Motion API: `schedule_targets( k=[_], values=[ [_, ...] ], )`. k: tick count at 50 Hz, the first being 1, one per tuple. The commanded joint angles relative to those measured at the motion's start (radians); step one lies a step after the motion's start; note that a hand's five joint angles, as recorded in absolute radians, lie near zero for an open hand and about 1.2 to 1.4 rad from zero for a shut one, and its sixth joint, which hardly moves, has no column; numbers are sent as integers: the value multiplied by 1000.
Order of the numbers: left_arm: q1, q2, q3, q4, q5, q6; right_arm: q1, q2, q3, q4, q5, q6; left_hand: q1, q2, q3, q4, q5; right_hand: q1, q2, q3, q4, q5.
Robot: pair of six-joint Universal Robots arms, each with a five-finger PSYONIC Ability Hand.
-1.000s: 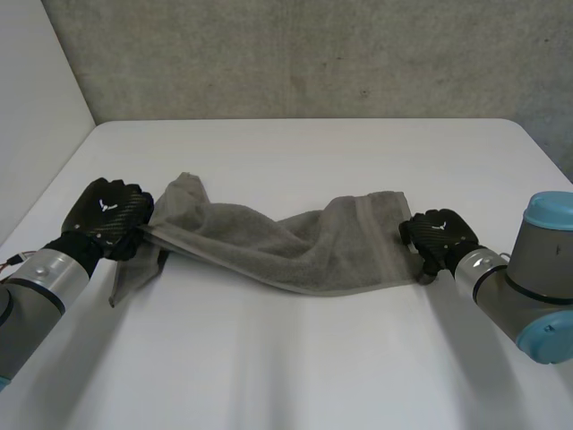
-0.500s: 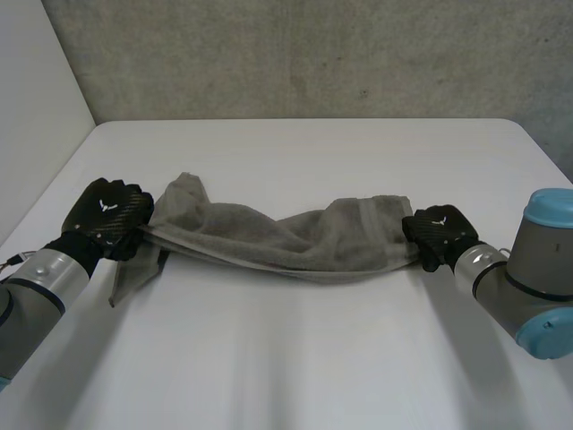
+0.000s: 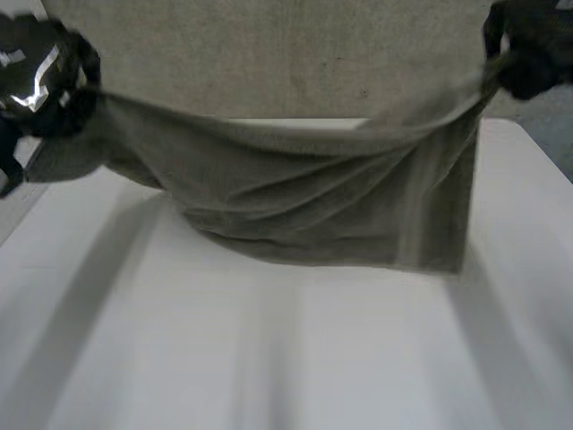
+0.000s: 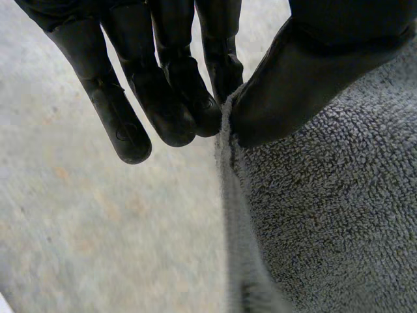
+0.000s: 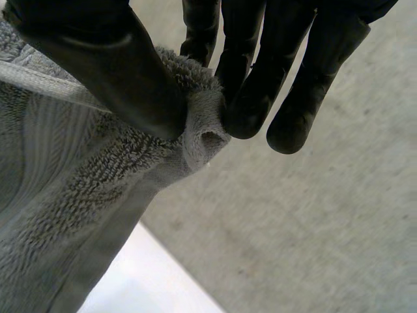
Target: Fold the towel.
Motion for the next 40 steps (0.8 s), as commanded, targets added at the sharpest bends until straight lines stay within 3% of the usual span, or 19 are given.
schedule_targets(
  k=[1, 10, 12, 14, 20, 23, 25, 31, 40],
  values=[
    [3, -111, 155, -52, 2, -49, 2, 106, -189, 101, -4, 2, 122, 49, 55, 34, 72, 84, 94, 69, 64, 80],
    [0, -503, 436, -152, -10, -38, 72, 428, -450, 132, 55, -117, 122, 49, 55, 34, 72, 84, 94, 69, 64, 80],
    [-6, -572, 511, -173, -14, -26, 123, 581, -636, 158, 136, -178, 122, 49, 55, 34, 72, 84, 94, 69, 64, 80],
    [-24, -690, 683, -202, -45, 12, 149, 647, -742, 163, 178, -204, 122, 49, 55, 34, 72, 84, 94, 69, 64, 80],
    [-75, -770, 954, -210, -151, 36, 189, 815, -1147, 140, 243, -194, 122, 49, 55, 34, 72, 84, 94, 69, 64, 80],
    [-90, -772, 1098, -201, -203, 29, 190, 824, -1241, 74, 250, -145, 122, 49, 55, 34, 72, 84, 94, 69, 64, 80],
    [-95, -766, 1199, -184, -228, 7, 195, 815, -1242, 39, 252, -122, 122, 49, 55, 34, 72, 84, 94, 69, 64, 80],
    [-102, -743, 1212, -178, -221, -33, 195, 747, -1126, 52, 241, -110, 122, 49, 55, 34, 72, 84, 94, 69, 64, 80],
    [-90, -687, 805, -161, -170, -30, 176, 724, -880, 160, 178, -113, 122, 49, 55, 34, 72, 84, 94, 69, 64, 80]
  ],
)
